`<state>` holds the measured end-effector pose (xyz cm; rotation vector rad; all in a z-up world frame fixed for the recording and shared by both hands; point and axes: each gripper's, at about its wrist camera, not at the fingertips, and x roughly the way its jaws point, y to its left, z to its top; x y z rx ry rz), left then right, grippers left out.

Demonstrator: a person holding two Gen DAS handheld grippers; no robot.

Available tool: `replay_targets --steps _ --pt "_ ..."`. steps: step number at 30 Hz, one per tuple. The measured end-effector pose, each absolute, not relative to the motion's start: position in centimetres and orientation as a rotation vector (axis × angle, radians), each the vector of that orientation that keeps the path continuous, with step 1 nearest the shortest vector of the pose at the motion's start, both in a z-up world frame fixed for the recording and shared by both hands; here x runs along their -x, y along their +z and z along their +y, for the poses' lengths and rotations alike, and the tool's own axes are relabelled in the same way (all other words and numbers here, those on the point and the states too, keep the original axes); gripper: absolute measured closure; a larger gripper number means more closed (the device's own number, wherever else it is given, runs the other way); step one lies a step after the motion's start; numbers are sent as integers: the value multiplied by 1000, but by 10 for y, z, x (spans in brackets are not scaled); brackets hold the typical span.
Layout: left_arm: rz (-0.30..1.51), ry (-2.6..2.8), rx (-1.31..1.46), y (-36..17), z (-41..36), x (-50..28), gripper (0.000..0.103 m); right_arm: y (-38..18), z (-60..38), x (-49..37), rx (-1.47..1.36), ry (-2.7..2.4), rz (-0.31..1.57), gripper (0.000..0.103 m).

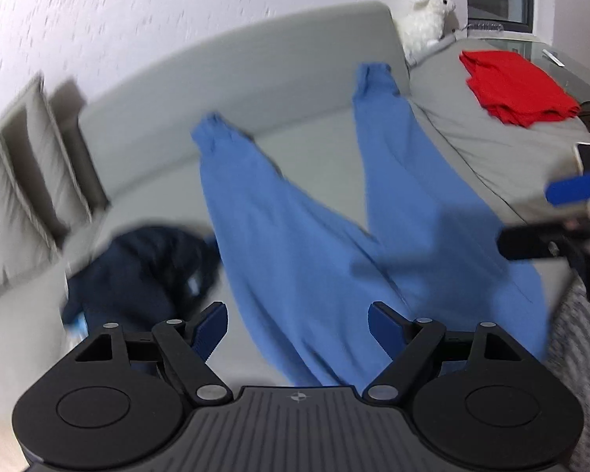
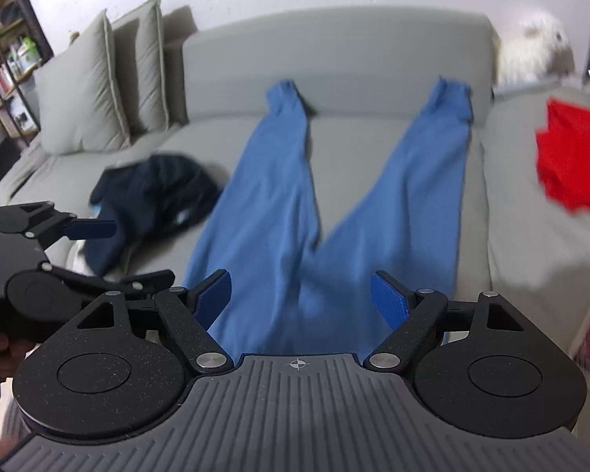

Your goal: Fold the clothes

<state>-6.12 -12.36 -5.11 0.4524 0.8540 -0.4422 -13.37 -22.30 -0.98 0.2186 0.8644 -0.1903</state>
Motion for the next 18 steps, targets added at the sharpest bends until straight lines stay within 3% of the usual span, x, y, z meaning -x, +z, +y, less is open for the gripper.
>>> replay_targets --steps 4,6,7,8,9,10,13,15,18 --pt "942 -400 -386 -80 -125 77 20 -42 -224 166 -248 -210 902 20" --pt "982 -357 -357 -103 -129 78 28 -57 -231 172 -257 -245 914 23" --pt "996 -344 -355 -110 -131 78 32 -64 -235 174 -263 -256 919 29" --pt "1008 -337 -356 -113 -132 78 43 -71 -238 176 -271 -265 926 33" --pt "1021 -333 -358 -117 -133 77 47 -77 -241 178 -270 -271 932 44" --pt "1035 -335 -362 -120 -133 75 48 -81 -243 180 -258 -274 935 54" --pt "1033 -342 -367 -118 -132 72 49 -90 -247 182 -210 -294 944 72" --pt "1010 -332 -377 -111 -131 63 49 -94 -250 180 -185 -302 944 81" --pt "992 -314 -369 -101 -130 45 49 -100 -254 175 -179 -306 953 84"
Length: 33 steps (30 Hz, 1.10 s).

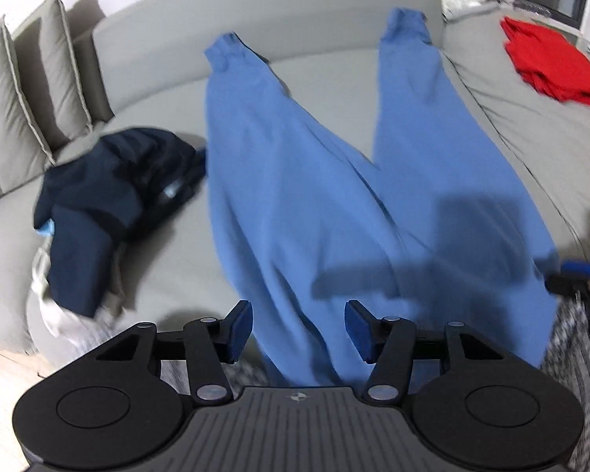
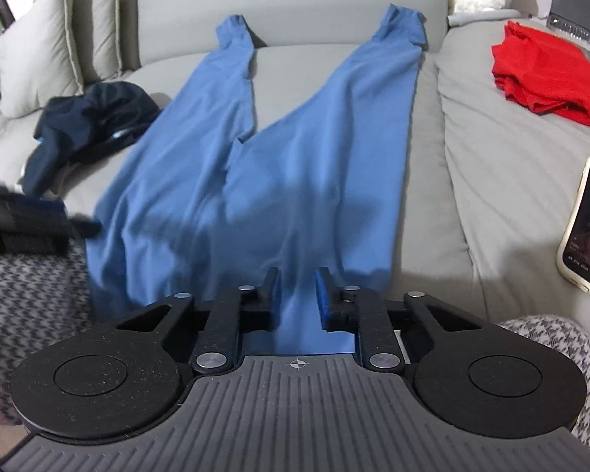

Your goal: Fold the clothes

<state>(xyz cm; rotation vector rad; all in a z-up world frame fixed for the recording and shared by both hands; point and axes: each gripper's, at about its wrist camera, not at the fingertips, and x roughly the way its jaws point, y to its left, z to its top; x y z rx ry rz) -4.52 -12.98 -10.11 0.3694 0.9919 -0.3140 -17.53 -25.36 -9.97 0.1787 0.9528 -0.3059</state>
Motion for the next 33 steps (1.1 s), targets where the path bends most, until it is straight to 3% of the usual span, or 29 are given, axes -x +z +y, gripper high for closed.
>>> replay_targets --steps 16,19,33 --pt "1189 -403 -413 -144 -149 84 37 -105 -243 181 -180 -291 1007 78" --pt "1172 -385 -387 -138 -143 83 33 -103 -243 182 -178 -294 1003 77" --pt "1156 -346 -348 -139 -124 84 31 -99 -235 175 -175 -279 1006 75"
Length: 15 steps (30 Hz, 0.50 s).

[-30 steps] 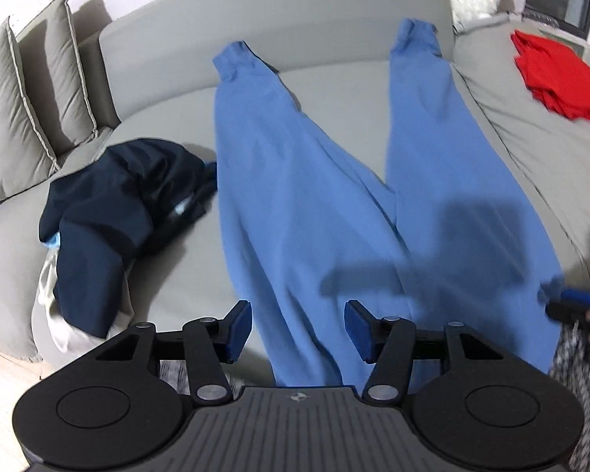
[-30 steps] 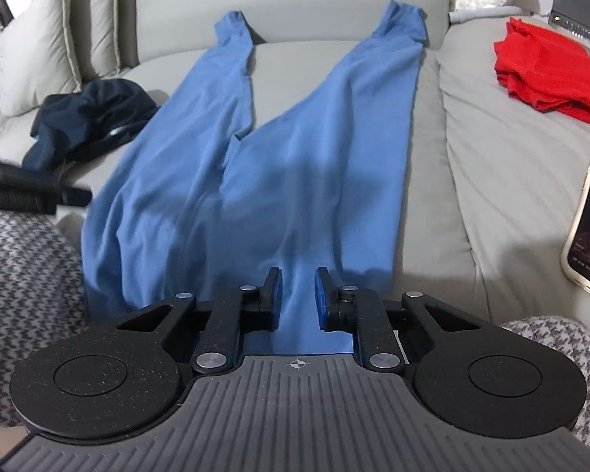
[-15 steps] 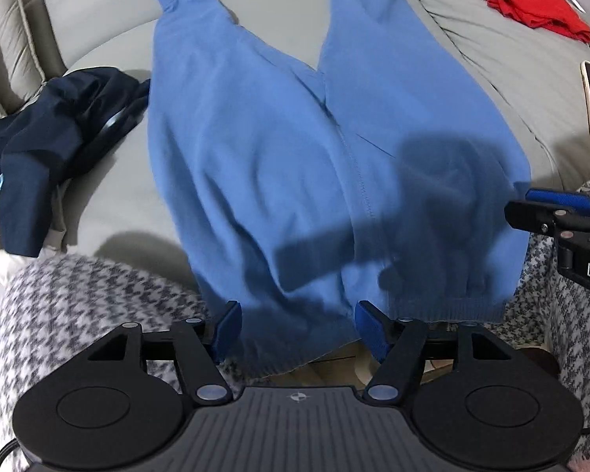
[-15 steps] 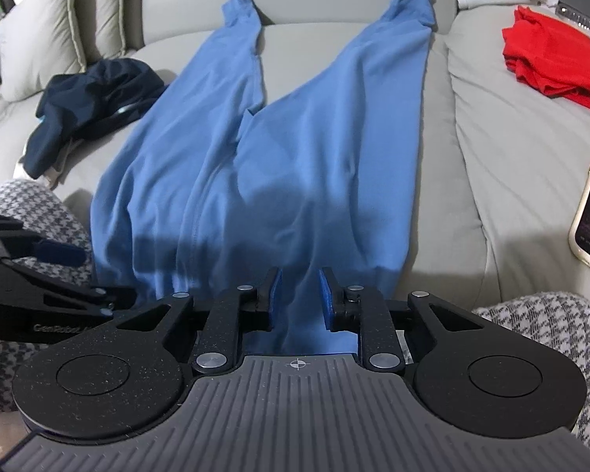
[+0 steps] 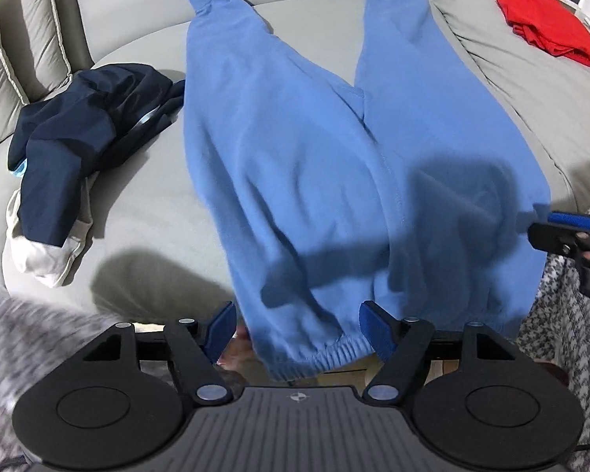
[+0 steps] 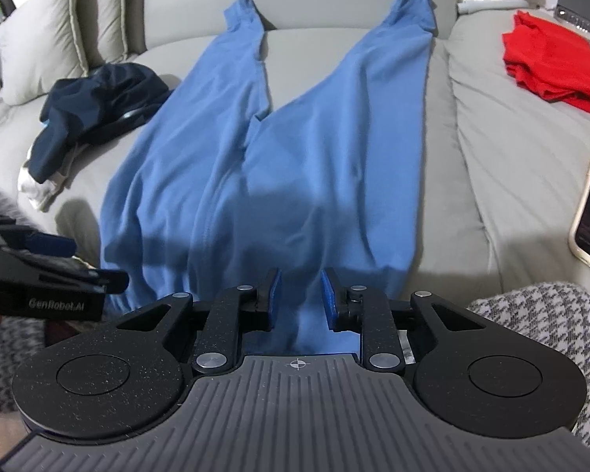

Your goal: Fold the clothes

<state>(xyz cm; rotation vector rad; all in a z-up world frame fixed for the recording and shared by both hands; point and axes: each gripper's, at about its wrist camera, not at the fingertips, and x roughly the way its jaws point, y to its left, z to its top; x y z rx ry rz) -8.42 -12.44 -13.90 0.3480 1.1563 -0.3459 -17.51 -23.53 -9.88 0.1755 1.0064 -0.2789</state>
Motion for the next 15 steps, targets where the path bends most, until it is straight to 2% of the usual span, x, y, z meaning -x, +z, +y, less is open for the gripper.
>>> replay_targets --steps 4,15 --pt "1166 -335 -306 -142 -113 83 31 -101 -229 162 -148 -264 1033 71" --pt "1146 -365 -215 -144 -111 73 31 -107 -222 165 -153 -292 1053 69"
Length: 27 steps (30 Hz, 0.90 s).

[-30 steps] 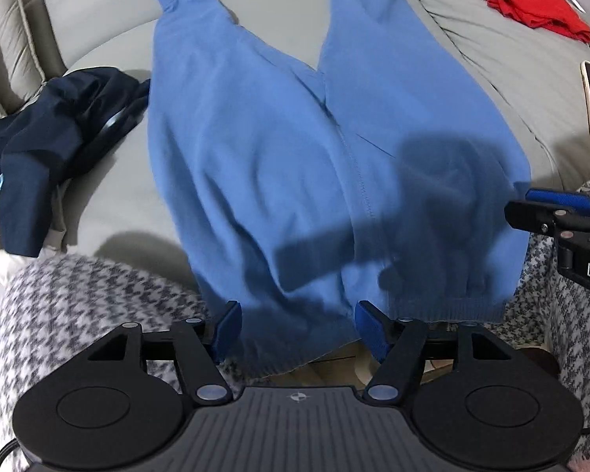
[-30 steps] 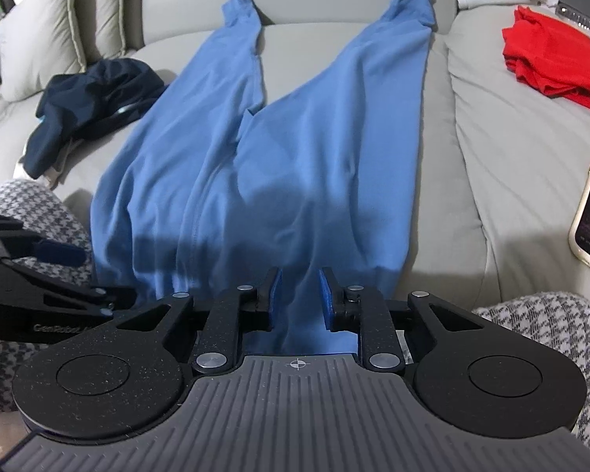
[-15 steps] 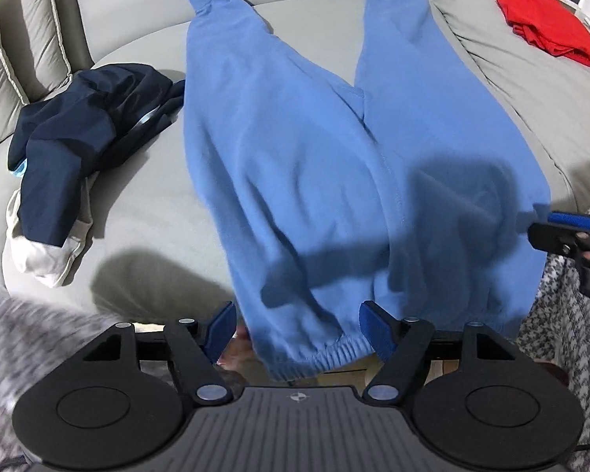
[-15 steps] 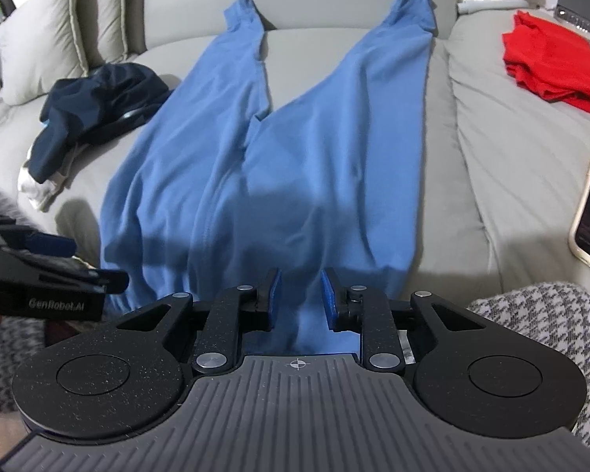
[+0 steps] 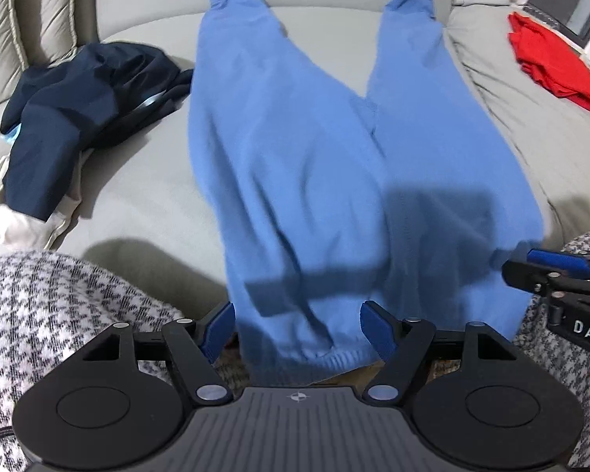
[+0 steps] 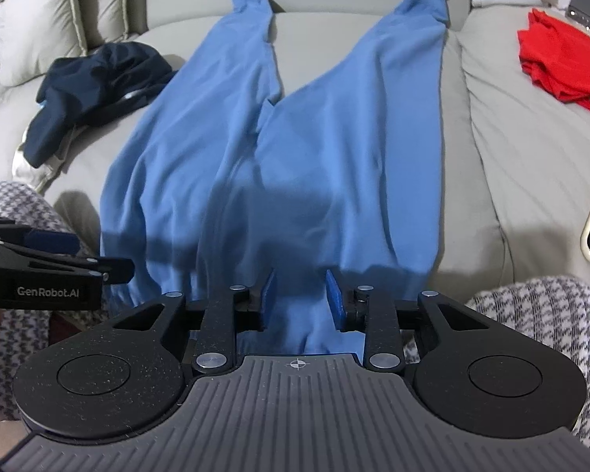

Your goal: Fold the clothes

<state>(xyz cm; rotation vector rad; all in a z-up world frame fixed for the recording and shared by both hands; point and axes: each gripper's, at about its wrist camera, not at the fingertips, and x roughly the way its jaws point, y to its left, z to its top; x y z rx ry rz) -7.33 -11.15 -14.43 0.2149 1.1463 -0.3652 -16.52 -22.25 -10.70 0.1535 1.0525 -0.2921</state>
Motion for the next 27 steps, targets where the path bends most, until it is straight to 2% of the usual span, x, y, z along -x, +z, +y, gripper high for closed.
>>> replay_targets --steps 22,26,27 --pt "1161 -284 -187 -147 -100 69 32 -103 -248 183 -224 -354 999 66" --pt "1134 -248 -174 -137 -84 54 44 -97 -272 186 -241 -433 952 68" --pt "1125 -250 -180 -134 -81 50 52 -98 -276 184 -246 -430 956 75"
